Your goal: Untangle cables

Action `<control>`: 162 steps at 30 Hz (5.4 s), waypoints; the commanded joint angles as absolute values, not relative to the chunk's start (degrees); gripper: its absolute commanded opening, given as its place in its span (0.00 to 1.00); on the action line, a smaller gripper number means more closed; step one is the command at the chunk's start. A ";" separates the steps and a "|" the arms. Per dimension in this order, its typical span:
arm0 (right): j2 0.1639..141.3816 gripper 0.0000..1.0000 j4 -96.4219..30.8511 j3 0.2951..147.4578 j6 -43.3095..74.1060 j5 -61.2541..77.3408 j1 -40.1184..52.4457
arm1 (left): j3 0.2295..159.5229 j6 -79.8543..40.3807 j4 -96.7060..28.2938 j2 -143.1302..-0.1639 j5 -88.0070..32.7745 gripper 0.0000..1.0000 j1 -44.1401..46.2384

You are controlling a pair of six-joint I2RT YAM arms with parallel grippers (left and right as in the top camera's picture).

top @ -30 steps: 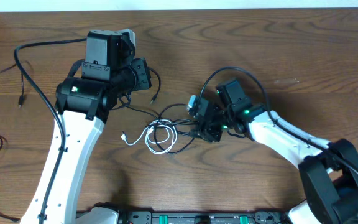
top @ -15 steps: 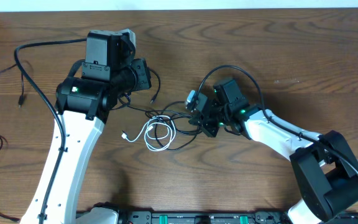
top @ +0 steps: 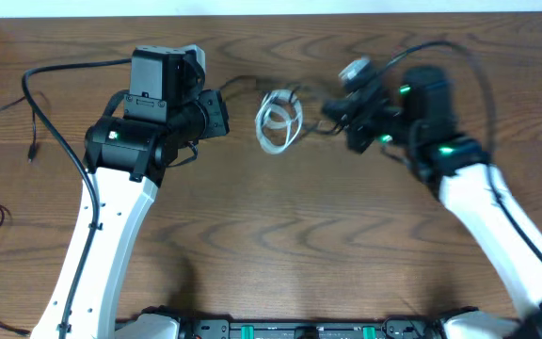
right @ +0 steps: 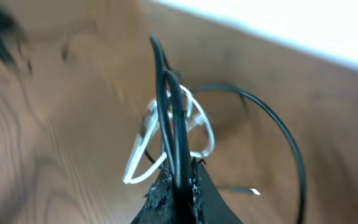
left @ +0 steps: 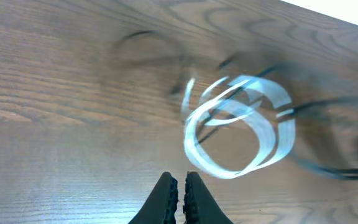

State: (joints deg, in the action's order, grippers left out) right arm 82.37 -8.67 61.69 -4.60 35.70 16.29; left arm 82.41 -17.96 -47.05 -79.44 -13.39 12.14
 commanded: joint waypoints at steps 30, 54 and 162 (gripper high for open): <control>76.07 0.01 5.50 64.84 32.42 43.86 7.92 | 81.84 17.12 -42.76 -82.11 -16.84 0.93 28.64; 76.09 0.01 5.58 64.82 36.16 49.65 7.20 | 81.87 26.35 -30.81 -88.29 -16.84 0.52 30.24; 77.17 0.01 -13.06 64.79 19.62 39.53 -2.28 | 81.87 37.52 -26.13 -83.88 -17.28 0.07 34.92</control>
State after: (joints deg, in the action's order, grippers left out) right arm 76.77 -12.69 63.72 21.54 41.17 -0.91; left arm 81.97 37.32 -25.67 -88.47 -17.67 35.62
